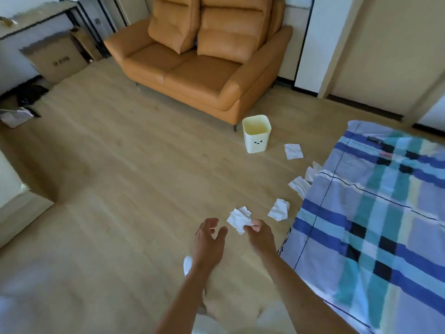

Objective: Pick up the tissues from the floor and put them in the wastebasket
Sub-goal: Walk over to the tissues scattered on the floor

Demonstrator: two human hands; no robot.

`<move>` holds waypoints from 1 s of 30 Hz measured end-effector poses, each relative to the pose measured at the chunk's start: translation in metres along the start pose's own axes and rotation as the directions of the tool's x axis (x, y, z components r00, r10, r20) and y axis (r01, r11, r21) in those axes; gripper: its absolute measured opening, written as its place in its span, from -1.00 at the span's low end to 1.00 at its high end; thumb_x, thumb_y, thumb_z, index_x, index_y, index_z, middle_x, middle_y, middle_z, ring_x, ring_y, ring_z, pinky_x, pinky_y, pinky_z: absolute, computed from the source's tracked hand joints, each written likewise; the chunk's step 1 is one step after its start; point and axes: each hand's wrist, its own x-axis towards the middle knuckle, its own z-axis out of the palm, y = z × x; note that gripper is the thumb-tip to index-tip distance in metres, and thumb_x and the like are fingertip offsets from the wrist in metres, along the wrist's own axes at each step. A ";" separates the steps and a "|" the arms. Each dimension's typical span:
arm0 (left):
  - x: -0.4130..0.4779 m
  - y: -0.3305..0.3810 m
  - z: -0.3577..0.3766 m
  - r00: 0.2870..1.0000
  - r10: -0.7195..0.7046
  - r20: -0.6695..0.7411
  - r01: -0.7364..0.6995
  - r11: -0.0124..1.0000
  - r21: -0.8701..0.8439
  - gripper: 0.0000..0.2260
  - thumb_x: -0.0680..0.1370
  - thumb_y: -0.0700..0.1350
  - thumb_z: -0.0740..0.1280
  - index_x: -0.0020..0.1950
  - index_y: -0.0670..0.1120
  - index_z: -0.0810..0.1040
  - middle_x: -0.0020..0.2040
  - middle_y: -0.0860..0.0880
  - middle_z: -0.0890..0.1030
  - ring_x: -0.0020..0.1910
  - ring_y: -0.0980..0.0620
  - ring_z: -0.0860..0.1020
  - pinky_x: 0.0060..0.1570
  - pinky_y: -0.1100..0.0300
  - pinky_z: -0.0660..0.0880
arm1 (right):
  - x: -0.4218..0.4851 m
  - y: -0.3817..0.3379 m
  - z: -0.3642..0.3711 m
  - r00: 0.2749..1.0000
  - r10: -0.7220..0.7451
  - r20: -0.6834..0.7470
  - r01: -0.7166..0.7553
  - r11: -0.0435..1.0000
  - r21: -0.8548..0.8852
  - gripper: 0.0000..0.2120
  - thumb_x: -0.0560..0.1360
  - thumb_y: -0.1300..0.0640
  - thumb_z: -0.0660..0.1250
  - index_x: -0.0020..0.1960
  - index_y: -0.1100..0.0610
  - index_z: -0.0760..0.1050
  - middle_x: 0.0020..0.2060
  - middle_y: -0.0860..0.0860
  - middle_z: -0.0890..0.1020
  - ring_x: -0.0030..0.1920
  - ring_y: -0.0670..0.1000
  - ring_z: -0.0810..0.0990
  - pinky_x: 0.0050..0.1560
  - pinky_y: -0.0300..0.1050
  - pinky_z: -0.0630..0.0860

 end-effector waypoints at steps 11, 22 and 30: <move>0.195 0.051 -0.042 0.875 0.279 0.395 -0.355 0.925 0.132 -0.70 0.53 -0.03 0.34 0.24 -0.07 0.50 0.21 0.00 0.59 0.05 0.04 0.55 0.02 0.20 0.38 | 0.080 -0.083 0.069 0.930 0.236 -0.282 -0.143 0.939 0.314 -0.69 0.43 0.07 0.36 0.16 0.07 0.54 0.01 0.02 0.64 0.08 0.04 0.61 -0.14 -0.20 0.43; 0.288 0.118 0.036 0.667 0.316 0.675 -0.526 0.841 0.127 -0.67 0.52 0.00 0.36 0.25 -0.04 0.51 0.22 0.03 0.59 0.08 0.02 0.57 0.09 0.17 0.45 | 0.178 -0.094 0.048 0.819 0.468 -0.332 -0.196 0.771 0.606 -0.70 0.21 -0.04 0.37 -0.08 0.01 0.56 -0.10 0.05 0.64 -0.05 0.11 0.62 0.07 0.02 0.51; 0.357 0.176 0.085 0.588 0.300 0.751 -0.613 0.772 0.171 -0.70 0.52 -0.03 0.37 0.22 -0.07 0.52 0.20 -0.01 0.59 0.08 -0.02 0.59 0.05 0.17 0.44 | 0.244 -0.126 0.022 0.754 0.547 -0.364 -0.109 0.650 0.752 -0.60 0.35 0.04 0.37 0.18 0.03 0.48 -0.02 0.06 0.68 0.02 0.09 0.65 0.15 0.06 0.55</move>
